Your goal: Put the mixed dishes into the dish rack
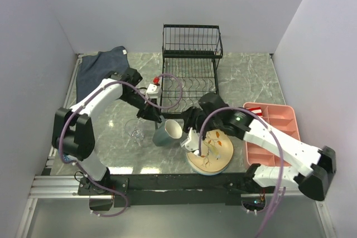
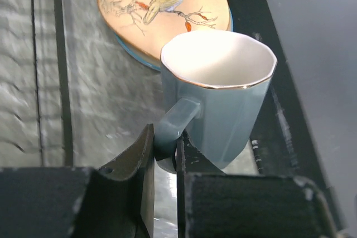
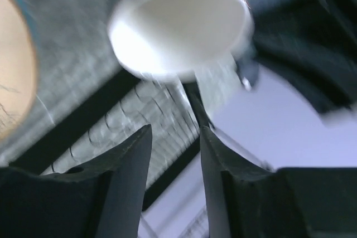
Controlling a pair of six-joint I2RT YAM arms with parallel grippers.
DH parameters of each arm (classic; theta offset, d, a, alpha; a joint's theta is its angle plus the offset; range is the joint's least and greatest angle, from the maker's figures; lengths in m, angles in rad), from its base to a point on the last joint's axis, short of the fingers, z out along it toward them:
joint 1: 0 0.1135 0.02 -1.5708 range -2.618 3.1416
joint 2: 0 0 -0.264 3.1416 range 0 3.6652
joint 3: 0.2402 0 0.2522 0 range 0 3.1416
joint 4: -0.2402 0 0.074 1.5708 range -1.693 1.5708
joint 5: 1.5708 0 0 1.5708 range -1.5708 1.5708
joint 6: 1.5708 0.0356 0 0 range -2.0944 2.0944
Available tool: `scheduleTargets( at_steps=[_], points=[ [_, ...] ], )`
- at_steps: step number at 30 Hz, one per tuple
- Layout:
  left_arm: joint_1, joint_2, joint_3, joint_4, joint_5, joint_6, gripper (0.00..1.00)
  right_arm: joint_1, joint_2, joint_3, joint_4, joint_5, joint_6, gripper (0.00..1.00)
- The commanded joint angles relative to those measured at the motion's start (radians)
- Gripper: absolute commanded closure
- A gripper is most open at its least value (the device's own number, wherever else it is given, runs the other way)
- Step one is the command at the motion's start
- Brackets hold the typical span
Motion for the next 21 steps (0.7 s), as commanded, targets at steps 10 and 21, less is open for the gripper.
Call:
scheduleTargets(
  at_steps=[10, 21],
  points=[
    [0.104, -0.080, -0.109, 0.481, 0.095, -1.083, 0.99, -0.005, -0.260, -0.081, 0.372, 0.176, 0.696, 0.13],
    [0.142, 0.249, 0.132, 0.209, 0.349, -1.211, 0.99, -0.006, -0.250, -0.080, 0.485, 0.116, 0.966, 0.00]
  ],
)
